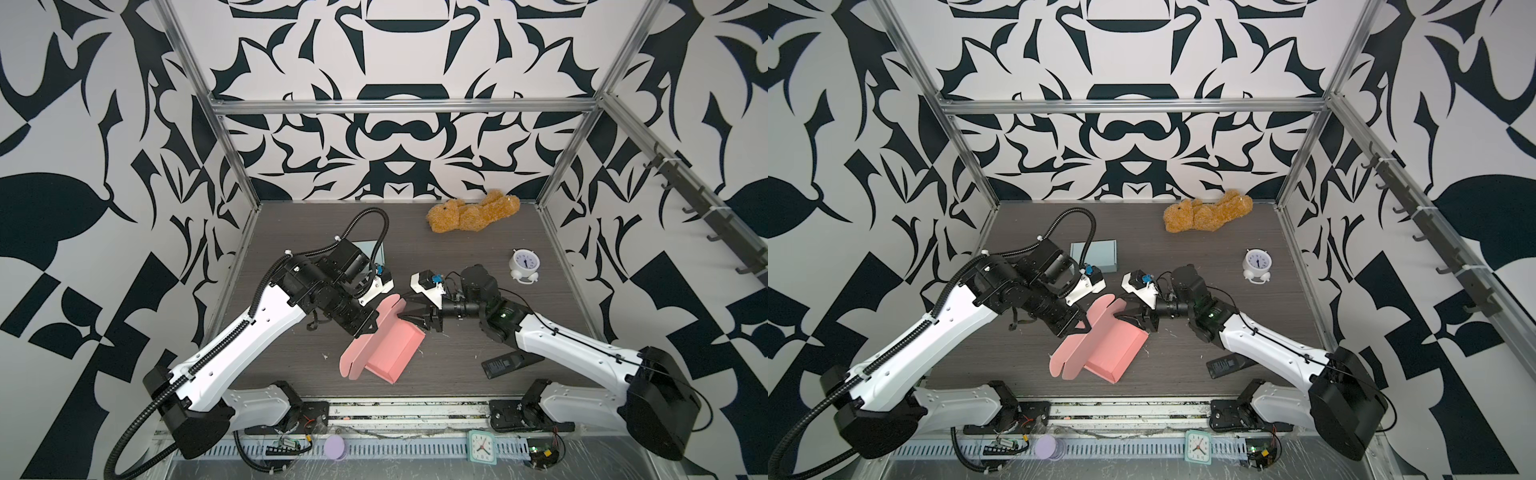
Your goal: Fold the paper box
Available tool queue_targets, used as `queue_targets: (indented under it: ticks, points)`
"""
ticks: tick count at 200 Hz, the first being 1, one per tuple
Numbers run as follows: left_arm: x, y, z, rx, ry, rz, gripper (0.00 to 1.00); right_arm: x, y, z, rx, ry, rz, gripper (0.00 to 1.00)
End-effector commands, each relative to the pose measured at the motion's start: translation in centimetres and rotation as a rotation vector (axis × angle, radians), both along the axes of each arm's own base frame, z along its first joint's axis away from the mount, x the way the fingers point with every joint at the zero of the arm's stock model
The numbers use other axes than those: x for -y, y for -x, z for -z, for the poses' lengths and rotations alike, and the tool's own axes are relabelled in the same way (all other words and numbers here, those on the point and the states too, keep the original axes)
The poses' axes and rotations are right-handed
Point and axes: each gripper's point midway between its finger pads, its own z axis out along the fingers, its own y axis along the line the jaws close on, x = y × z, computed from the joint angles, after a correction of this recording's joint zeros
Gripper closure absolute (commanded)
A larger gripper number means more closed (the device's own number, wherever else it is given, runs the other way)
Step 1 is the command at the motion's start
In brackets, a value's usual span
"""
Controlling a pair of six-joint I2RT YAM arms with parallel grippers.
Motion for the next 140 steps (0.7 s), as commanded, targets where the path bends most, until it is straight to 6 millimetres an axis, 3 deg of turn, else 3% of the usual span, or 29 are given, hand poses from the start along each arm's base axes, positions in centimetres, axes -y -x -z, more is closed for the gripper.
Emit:
queue_targets:
  ticks: [1,34,69,140]
  points:
    - [-0.1,1.1,0.0,-0.033,0.004,0.034,0.96,0.2,0.1,-2.1,0.086,-0.051,0.012,0.38]
    - [0.2,1.5,0.3,-0.052,0.009,0.045,0.97,-0.1,0.3,-2.1,0.070,-0.054,-0.007,0.34]
    - [0.2,1.7,0.1,-0.058,0.015,0.047,0.96,-0.6,0.6,-2.0,0.043,-0.050,-0.045,0.39]
    - [0.1,1.4,0.5,-0.045,-0.016,0.040,0.95,-0.9,1.5,-1.8,0.049,-0.036,-0.086,0.70]
